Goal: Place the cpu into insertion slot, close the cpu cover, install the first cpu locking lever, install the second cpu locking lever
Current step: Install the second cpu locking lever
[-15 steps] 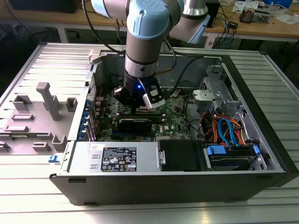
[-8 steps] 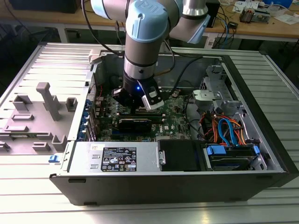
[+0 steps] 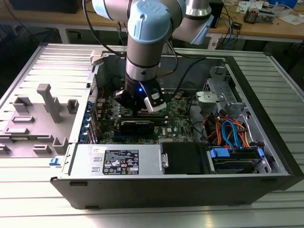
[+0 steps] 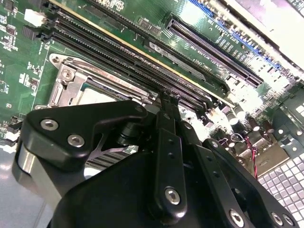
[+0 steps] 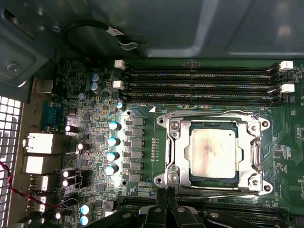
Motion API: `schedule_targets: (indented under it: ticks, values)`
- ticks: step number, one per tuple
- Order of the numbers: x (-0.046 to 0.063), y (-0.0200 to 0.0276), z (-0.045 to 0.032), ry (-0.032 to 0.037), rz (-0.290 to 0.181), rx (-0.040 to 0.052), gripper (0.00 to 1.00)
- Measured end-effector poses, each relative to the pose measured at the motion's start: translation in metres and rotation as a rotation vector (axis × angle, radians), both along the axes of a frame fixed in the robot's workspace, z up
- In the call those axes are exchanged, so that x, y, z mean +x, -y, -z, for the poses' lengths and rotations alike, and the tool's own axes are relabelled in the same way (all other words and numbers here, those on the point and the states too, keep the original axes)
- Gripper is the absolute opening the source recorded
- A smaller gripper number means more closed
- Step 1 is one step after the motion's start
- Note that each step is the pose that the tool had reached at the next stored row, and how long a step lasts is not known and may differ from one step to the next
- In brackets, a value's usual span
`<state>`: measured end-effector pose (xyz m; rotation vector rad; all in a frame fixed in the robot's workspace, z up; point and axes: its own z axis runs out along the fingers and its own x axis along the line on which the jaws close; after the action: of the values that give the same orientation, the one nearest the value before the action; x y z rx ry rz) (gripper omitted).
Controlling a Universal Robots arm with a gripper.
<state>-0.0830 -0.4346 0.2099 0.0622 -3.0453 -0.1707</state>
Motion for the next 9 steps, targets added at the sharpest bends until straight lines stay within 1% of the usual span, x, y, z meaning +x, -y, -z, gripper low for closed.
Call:
schedule_targets:
  ticks: [2,5,9]
  values:
    - [-0.0001,0.0,0.0001,0.0001,0.0,0.0033,0.11]
    - [-0.0007,0.0,0.0003,0.0,0.0,0.0125,0.11]
    - [-0.0015,0.0,0.0008,0.0004,0.0,0.0192,0.11]
